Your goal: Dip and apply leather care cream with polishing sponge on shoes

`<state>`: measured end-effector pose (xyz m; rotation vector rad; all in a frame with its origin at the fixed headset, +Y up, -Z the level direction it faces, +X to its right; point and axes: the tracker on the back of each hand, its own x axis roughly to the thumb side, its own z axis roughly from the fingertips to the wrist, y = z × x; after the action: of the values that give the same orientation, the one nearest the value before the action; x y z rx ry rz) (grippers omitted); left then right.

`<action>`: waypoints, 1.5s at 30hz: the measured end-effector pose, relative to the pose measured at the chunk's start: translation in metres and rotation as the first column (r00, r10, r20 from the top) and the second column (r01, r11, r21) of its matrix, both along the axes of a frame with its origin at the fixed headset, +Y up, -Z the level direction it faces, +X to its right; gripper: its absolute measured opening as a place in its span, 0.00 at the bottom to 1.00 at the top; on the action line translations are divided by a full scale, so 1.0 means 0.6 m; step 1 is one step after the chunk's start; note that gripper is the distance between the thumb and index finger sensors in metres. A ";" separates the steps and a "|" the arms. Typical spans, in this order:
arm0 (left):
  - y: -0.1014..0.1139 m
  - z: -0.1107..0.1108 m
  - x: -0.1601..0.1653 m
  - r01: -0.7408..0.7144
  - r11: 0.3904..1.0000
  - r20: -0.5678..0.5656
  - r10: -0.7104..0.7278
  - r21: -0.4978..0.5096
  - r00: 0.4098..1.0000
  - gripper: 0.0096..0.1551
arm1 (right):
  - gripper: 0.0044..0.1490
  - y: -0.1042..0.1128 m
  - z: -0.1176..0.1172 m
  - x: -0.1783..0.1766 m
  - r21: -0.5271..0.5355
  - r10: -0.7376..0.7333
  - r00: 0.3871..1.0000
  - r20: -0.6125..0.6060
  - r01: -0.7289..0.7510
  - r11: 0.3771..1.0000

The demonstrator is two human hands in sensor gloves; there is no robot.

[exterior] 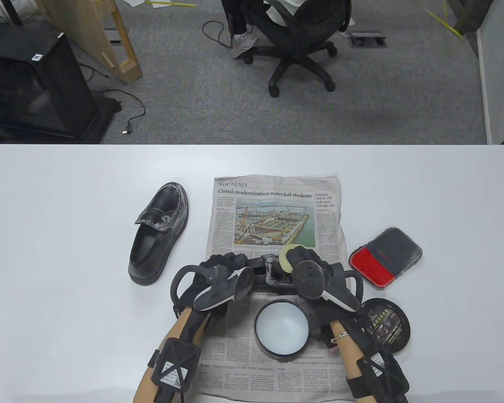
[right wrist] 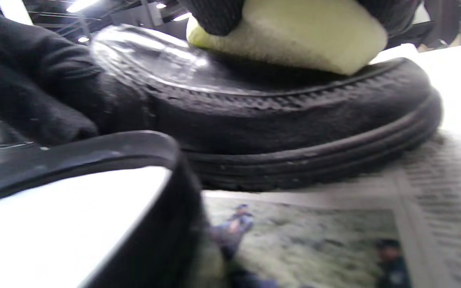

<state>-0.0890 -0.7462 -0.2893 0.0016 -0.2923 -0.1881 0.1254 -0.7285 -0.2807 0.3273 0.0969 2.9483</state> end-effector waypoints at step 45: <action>0.000 0.001 0.001 0.005 1.000 0.018 -0.005 -0.016 1.000 0.46 | 0.33 -0.002 0.079 0.029 0.096 0.328 0.945 0.001 -0.327 0.940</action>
<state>-0.0882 -0.7463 -0.2885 -0.0136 -0.3116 -0.1906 0.1428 -0.7294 -0.2333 0.3793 0.0128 3.2890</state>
